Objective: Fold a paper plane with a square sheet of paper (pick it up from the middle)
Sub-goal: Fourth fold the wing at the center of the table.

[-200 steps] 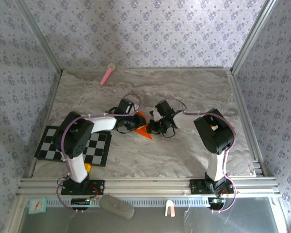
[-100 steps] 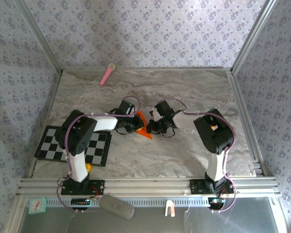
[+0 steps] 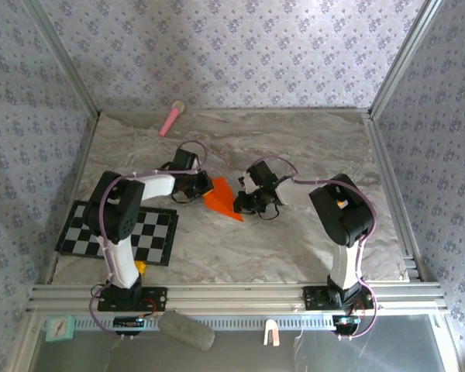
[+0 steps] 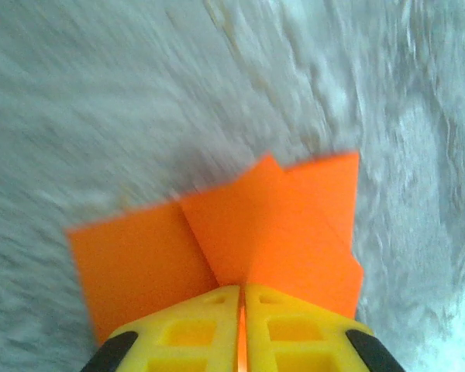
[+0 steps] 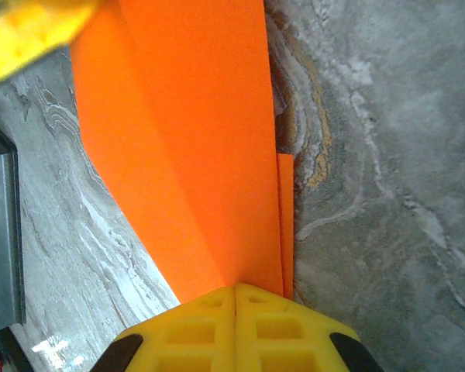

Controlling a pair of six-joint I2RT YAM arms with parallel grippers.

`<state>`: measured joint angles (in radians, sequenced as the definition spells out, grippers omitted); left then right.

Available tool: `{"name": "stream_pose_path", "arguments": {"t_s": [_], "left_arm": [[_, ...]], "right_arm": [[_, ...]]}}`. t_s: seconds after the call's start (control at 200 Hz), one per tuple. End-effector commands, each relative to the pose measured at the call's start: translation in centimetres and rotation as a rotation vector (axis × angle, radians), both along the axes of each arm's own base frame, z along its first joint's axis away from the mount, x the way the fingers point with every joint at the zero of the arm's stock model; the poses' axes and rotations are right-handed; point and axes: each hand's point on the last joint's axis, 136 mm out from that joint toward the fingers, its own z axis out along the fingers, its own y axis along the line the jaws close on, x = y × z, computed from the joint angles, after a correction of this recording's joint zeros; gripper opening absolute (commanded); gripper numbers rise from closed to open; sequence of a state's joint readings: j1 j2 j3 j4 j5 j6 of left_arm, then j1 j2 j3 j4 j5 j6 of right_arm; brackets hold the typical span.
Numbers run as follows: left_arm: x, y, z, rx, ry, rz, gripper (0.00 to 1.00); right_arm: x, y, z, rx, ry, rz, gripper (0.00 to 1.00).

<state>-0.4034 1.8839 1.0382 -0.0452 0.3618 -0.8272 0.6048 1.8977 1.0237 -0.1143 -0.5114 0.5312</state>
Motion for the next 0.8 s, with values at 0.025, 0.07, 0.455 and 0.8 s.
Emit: {"name": "stream_pose_path", "arguments": {"t_s": [0.025,0.07,0.455,0.8], "left_arm": [[1.7,2.4,-0.9,0.077,-0.007,0.023,0.11],[2.2,3.0,-1.0,0.083,-0.009,0.031,0.11],[2.1,1.0,6.3,-0.009,-0.133,-0.035,0.12],[-4.1,-6.7,3.9,-0.104,-0.043,-0.183,0.13]], "right_arm": [[-4.4,-5.1,-6.1,-0.275,0.166,-0.028,0.04],[-4.5,-5.1,-6.1,-0.275,0.168,-0.027,0.04],[-4.2,-4.5,-5.4,-0.256,0.15,-0.022,0.04],[-4.1,-4.4,-5.5,-0.257,0.16,-0.019,0.04]]}}
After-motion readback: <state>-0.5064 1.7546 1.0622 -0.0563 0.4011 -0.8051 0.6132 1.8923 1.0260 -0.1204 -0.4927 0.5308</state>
